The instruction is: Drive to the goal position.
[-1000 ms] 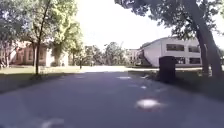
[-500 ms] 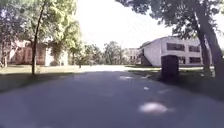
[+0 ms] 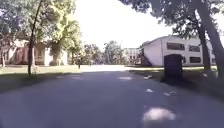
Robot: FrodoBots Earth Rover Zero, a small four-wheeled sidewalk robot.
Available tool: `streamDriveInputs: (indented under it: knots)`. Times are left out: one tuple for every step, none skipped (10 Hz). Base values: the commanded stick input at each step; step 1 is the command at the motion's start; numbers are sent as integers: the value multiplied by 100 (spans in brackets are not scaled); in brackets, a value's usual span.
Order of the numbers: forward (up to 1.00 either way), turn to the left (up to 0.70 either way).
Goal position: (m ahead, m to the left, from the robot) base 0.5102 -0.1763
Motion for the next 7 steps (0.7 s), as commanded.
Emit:
streamDriveInputs:
  knots:
    - [45, 0]
    - [45, 0]
    - [45, 0]
    - [45, 0]
    - [45, 0]
    - [45, 0]
    - [45, 0]
